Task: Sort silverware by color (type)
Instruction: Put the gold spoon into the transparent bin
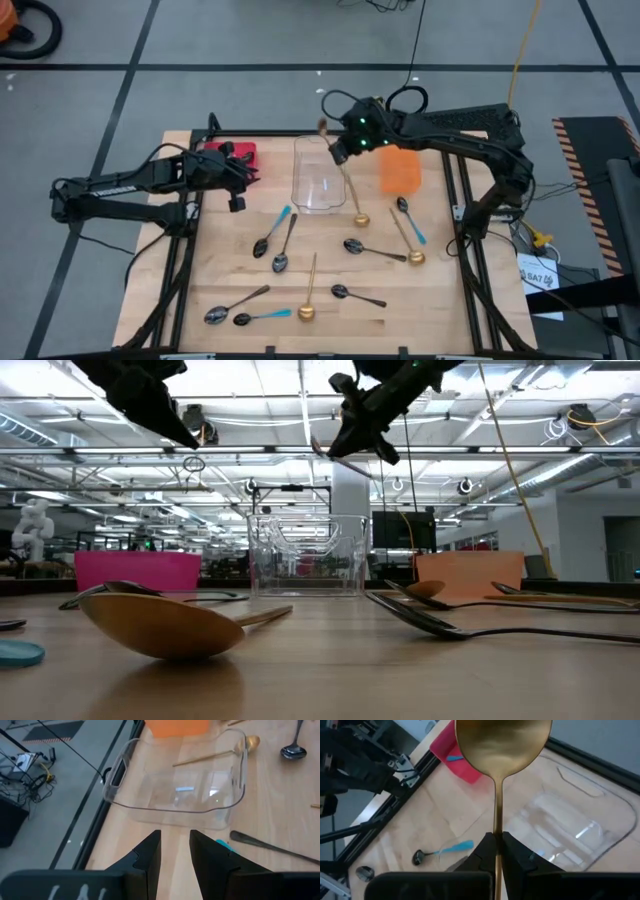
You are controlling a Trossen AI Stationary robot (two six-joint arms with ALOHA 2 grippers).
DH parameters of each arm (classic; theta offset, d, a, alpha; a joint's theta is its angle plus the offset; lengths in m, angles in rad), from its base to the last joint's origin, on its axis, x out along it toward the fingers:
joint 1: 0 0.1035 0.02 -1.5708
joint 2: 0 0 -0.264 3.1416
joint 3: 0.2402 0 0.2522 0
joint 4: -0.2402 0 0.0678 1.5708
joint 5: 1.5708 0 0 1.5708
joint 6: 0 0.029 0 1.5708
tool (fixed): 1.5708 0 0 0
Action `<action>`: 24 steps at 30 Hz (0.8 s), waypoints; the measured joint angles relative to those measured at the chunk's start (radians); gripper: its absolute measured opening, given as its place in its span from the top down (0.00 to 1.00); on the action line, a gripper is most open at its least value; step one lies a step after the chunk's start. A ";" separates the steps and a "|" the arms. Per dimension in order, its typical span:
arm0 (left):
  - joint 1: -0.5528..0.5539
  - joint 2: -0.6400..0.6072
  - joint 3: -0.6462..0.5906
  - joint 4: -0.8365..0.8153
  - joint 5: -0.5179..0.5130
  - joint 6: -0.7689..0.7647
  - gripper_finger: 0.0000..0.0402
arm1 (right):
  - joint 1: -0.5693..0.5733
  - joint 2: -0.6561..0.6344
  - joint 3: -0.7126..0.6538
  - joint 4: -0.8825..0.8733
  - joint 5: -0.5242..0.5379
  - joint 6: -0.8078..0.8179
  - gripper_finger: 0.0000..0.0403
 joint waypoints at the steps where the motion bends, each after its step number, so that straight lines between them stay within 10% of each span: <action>1: 0.000 -0.003 0.000 -0.001 0.000 -0.002 0.72 | -0.005 0.016 0.016 0.001 -0.012 -0.003 0.99; 24: 0.000 -0.003 0.000 -0.026 -0.001 -0.004 0.72 | -0.010 0.343 0.267 -0.210 -0.075 0.131 0.99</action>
